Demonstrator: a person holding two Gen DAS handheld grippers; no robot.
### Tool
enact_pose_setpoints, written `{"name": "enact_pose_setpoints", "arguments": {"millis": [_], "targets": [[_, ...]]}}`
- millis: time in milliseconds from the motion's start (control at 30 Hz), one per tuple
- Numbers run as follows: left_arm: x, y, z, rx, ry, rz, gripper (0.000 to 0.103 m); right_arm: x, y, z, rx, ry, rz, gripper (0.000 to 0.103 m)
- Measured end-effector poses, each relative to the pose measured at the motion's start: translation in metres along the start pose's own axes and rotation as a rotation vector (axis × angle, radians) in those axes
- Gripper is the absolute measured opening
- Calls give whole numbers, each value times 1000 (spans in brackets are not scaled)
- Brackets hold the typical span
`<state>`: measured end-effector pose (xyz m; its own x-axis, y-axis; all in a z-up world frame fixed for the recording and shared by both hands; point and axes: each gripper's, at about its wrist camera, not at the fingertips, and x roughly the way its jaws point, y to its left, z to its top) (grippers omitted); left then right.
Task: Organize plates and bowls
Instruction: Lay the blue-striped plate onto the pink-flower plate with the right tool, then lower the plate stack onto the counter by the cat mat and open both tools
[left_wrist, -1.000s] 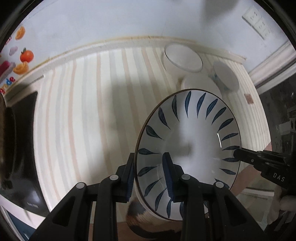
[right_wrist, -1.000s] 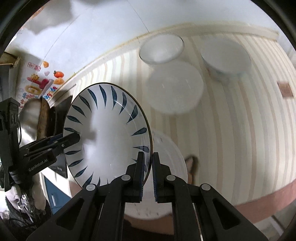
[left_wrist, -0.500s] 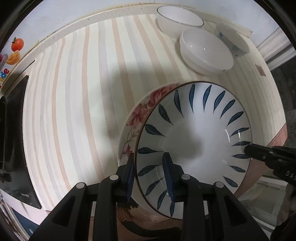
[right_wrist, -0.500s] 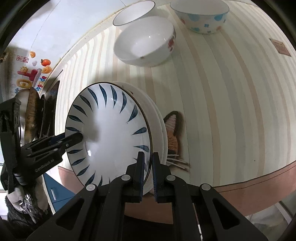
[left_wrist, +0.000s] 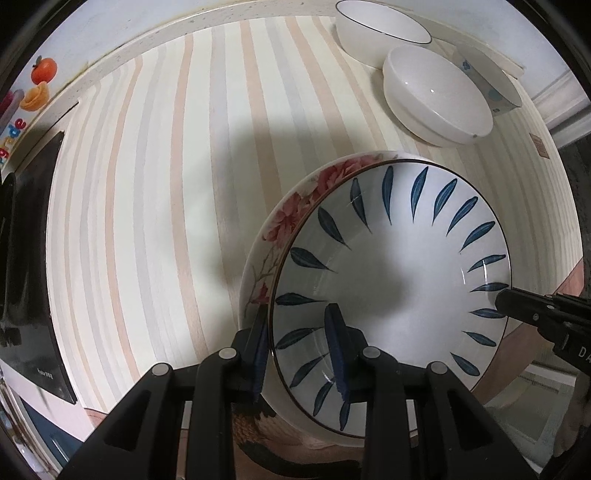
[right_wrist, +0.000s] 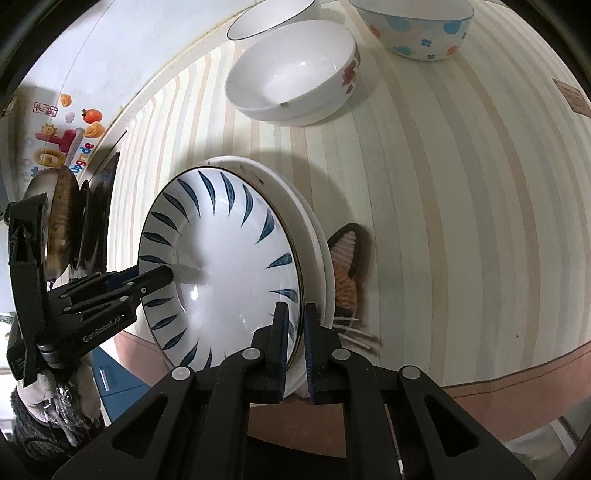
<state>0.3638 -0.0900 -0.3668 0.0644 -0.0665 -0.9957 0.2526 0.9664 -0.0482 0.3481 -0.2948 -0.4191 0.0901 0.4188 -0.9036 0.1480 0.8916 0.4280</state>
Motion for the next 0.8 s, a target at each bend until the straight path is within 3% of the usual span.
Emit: {"name": "enact_pose_setpoints", "arguments": {"millis": [467,800], "targets": [[4,8,-2,-126,23,8,27,-4,1,6,-40,22,10,13],[-40,-7,-26,-141,-80,54,27,-38,19,-3,-79,-48,-15,14]]}}
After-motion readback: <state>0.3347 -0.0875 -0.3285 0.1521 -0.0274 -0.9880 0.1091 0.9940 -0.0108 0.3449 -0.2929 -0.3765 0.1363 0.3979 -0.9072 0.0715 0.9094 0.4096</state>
